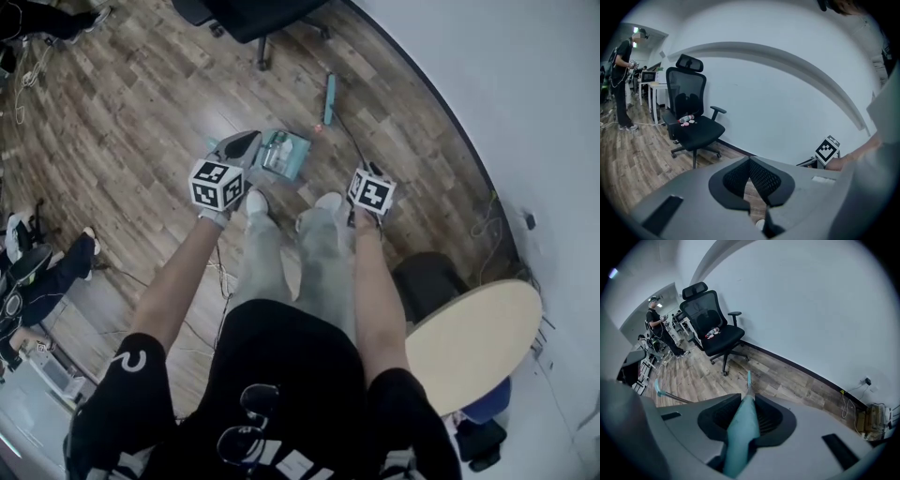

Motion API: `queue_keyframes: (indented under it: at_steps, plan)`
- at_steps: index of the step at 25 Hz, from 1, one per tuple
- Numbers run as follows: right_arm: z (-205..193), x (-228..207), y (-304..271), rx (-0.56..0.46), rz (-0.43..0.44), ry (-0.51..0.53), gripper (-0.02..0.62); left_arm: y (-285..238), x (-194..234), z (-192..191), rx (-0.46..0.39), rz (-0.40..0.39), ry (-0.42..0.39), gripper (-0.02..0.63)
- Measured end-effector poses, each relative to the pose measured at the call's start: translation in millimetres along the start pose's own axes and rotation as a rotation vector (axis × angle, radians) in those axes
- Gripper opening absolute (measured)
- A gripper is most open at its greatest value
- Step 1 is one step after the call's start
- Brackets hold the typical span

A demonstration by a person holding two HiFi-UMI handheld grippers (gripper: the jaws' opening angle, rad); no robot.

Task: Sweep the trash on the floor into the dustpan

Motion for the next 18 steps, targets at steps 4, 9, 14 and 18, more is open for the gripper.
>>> queue_keyframes:
  at_steps: [4,9,14,18]
  plan:
    - [-5.1,4.4,-30.3,0.016,0.025,-0.012,0.084,-3.3,11.2,-20.5,0.018,0.027,0.029,-0.002]
    - [-24.7,5.9,-39.0,0.036,0.011,-0.01,0.084,1.9,16.0,-45.3,0.055,0.033,0.034,-0.003]
    - [-51.2,17.0,-28.4,0.075,0.028,-0.032,0.084,-0.8,13.0,-48.0,0.072,-0.001,0.005,-0.002]
    - [-81.9,20.1,-13.4,0.114,0.0,-0.064,0.084,-2.9,5.2,-45.4,0.073,-0.046,-0.024,-0.002]
Point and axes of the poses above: the fingertips, and each gripper's own axes: y backward along the fingers, x to its left, z out of its top, the point moved 6 cm from there along y, backward along the fingers, and after that the axes turned 11 degrees about z, right-handed, at the moved point
